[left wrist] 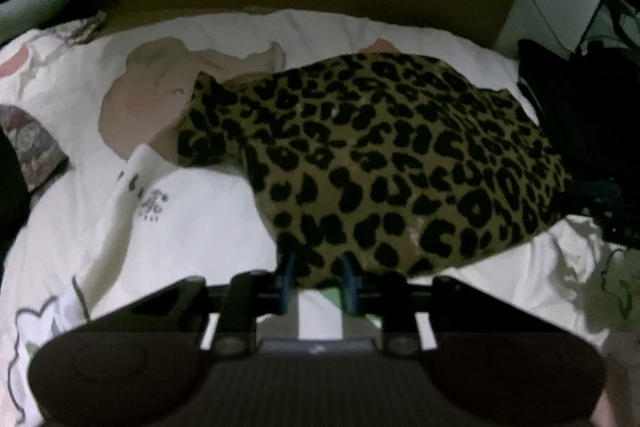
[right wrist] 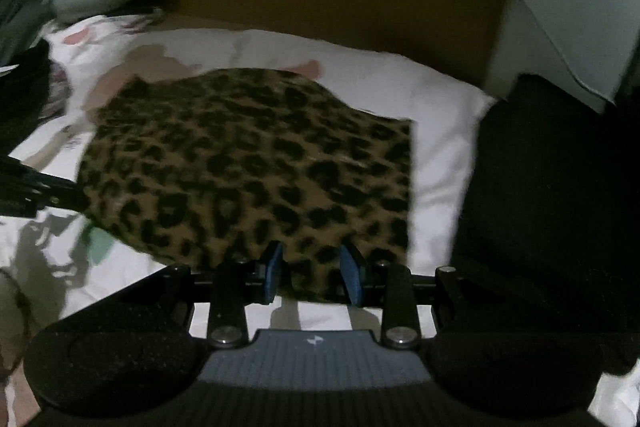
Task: Fold clothes
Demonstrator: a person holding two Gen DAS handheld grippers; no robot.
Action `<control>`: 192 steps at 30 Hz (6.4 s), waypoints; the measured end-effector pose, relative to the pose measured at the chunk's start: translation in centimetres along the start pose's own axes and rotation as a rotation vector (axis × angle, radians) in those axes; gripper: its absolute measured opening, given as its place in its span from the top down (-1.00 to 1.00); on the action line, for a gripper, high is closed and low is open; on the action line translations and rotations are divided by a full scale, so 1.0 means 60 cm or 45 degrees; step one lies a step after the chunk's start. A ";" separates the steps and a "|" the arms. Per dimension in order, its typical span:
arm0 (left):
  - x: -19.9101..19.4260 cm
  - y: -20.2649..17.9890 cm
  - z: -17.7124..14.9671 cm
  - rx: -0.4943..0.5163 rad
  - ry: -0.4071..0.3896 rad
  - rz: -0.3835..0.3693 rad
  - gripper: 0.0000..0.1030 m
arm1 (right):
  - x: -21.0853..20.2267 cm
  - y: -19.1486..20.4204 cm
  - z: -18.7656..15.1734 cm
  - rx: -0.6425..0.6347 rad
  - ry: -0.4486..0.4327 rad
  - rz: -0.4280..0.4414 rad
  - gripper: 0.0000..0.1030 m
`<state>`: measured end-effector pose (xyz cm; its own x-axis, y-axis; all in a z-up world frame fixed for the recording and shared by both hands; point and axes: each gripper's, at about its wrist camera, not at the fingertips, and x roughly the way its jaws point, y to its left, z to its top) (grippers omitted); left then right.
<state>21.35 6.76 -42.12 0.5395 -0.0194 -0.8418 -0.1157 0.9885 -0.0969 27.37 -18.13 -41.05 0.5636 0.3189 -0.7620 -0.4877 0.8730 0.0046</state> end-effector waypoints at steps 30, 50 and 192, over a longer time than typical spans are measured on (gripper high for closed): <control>-0.007 0.032 0.000 -0.161 -0.003 -0.034 0.41 | 0.008 0.090 0.003 -0.163 0.025 0.176 0.24; 0.032 0.032 0.010 -0.139 0.020 -0.152 -0.01 | 0.022 -0.147 -0.083 0.949 0.117 0.258 0.13; 0.018 0.024 0.216 0.182 0.177 -0.098 -0.20 | -0.008 -0.166 -0.064 1.002 0.225 0.278 0.11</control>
<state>32.59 10.10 -36.30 0.4211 -0.1061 -0.9008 0.0459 0.9944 -0.0957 29.42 -28.41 -43.23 0.3657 0.5055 -0.7815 0.0715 0.8219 0.5651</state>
